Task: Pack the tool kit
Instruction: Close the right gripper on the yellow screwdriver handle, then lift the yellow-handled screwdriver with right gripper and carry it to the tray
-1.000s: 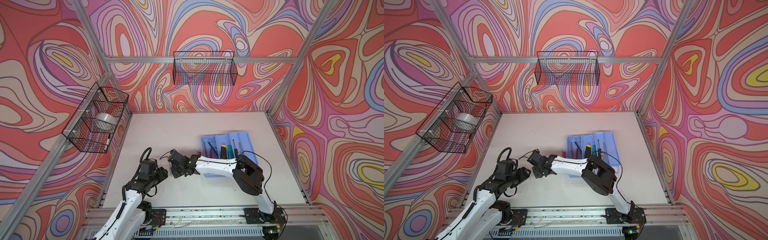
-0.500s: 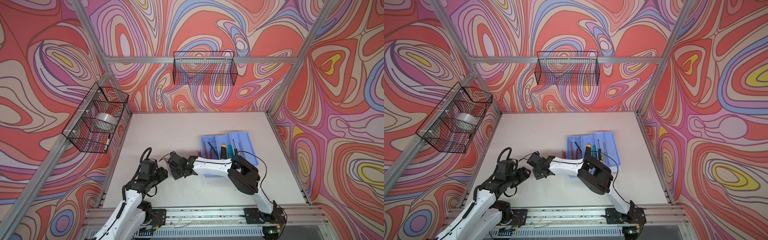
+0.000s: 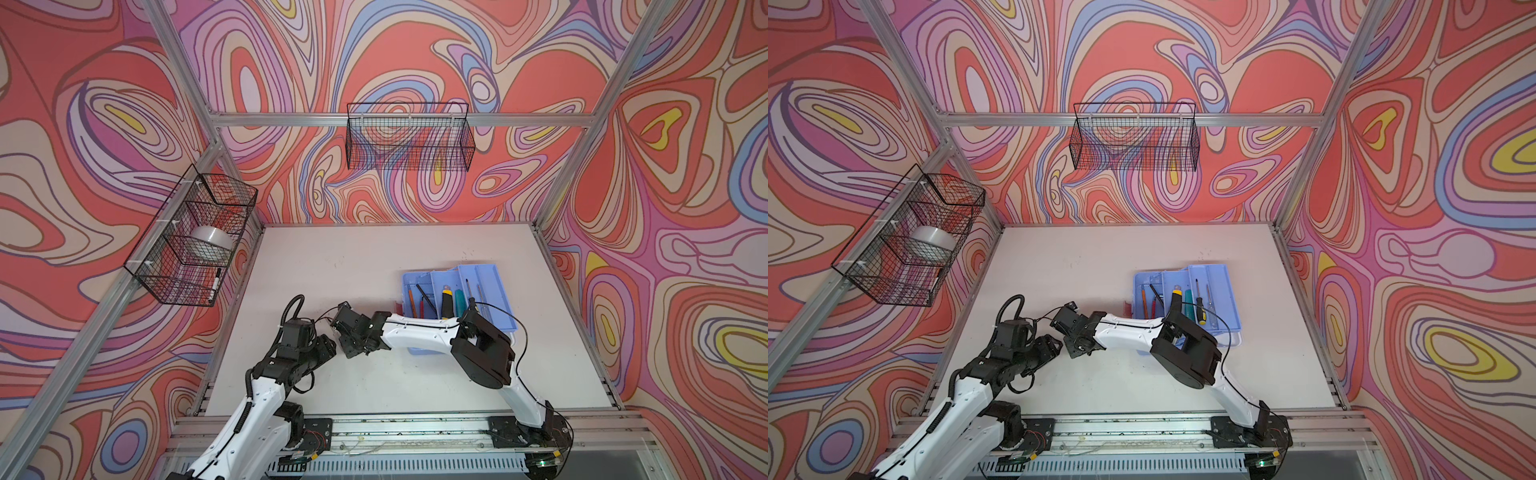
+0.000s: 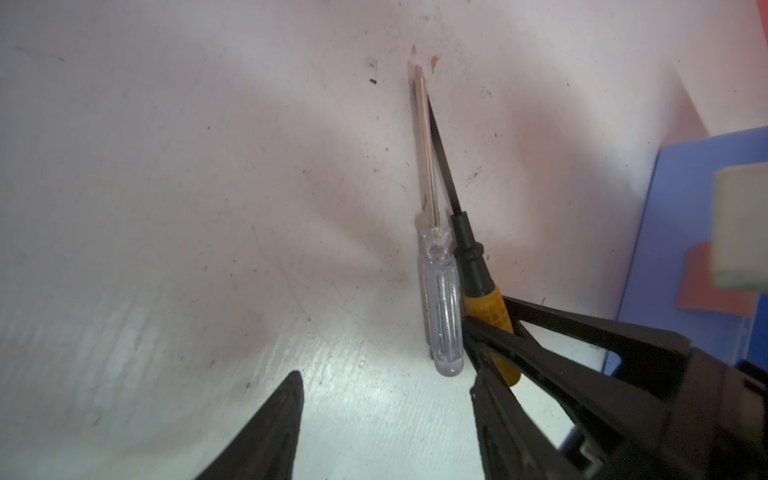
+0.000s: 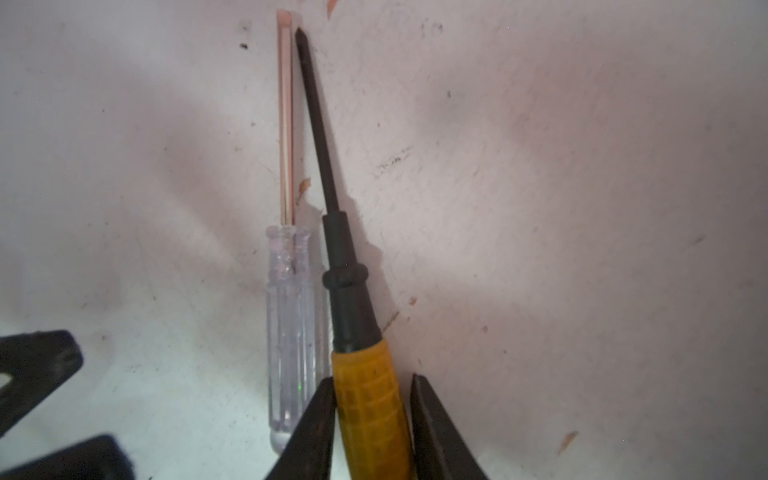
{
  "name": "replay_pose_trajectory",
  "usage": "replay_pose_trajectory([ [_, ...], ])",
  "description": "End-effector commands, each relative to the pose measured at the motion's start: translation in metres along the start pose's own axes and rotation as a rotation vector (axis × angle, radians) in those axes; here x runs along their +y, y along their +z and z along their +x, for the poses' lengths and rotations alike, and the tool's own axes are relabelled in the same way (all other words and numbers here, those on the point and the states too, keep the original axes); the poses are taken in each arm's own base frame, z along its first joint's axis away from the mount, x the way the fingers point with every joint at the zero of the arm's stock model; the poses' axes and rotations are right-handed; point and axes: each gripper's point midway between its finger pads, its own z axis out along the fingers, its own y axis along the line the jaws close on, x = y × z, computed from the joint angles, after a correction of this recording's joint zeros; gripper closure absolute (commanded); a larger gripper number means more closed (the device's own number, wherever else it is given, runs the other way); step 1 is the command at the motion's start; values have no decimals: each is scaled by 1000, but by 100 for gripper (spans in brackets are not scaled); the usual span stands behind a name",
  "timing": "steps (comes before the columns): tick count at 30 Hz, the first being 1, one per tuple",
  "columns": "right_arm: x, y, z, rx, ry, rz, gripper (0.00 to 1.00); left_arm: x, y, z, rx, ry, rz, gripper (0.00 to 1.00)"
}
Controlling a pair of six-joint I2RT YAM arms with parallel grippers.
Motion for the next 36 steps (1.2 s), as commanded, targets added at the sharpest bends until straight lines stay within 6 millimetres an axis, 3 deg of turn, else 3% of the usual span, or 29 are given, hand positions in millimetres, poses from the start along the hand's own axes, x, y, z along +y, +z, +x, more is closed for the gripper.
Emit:
replay_pose_trajectory([
  [1, -11, 18, 16, 49, -24, 58, 68, 1, 2, 0, 0, -6, -1, 35],
  [8, -17, 21, 16, 54, -33, 94, 75, 2, 1, -1, -2, -1, -5, 35],
  [15, -25, 12, 11, 31, -46, 133, 81, 1, 0, -2, -6, 2, -2, 35],
  [28, -27, -31, -13, -53, -60, 151, 84, -2, -2, -4, -6, 23, 1, 35],
  [36, -44, -78, -22, -122, -49, 190, 84, -5, 0, -5, 3, 32, 6, 35],
])
